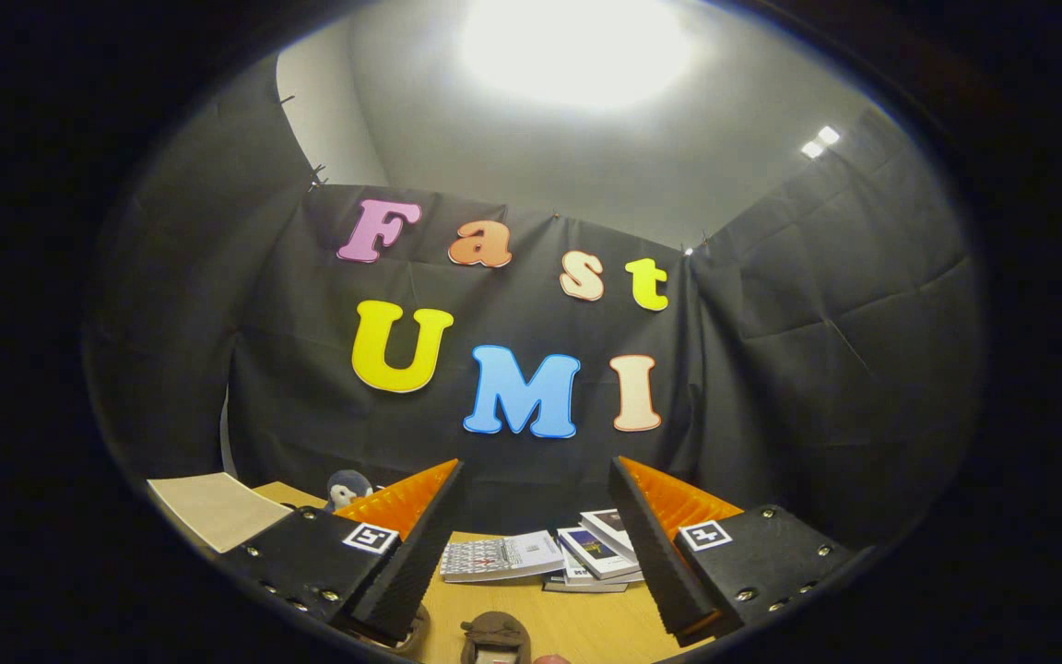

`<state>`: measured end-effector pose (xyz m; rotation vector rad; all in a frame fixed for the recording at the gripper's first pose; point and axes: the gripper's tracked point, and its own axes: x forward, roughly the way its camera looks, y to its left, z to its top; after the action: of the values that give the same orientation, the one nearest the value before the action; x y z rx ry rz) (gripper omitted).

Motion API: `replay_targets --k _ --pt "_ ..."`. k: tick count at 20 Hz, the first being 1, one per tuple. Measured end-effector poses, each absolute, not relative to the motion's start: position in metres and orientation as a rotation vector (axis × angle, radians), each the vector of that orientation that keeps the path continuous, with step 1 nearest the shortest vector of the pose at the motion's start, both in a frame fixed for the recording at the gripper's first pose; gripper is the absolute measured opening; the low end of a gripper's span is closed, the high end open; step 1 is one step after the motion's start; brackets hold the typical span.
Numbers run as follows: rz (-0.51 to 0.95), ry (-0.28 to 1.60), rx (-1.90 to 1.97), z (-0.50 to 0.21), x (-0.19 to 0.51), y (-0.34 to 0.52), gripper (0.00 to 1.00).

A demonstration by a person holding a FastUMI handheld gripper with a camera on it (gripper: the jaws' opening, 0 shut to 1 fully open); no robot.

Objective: Open the storage box then place both shoes into the box .Put the left shoe in first, then the right shoe, with the right side of both shoes facing outward in a uniform manner.

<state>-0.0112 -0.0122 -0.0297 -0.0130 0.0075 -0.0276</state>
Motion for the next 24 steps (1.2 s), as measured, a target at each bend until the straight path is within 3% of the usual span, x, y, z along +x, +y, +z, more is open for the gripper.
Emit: replay_targets --k 14,24 --pt "0.195 0.299 0.526 -0.123 -0.003 0.124 0.98" --pt "0.348 0.633 1.009 -0.204 -0.028 0.233 0.98"
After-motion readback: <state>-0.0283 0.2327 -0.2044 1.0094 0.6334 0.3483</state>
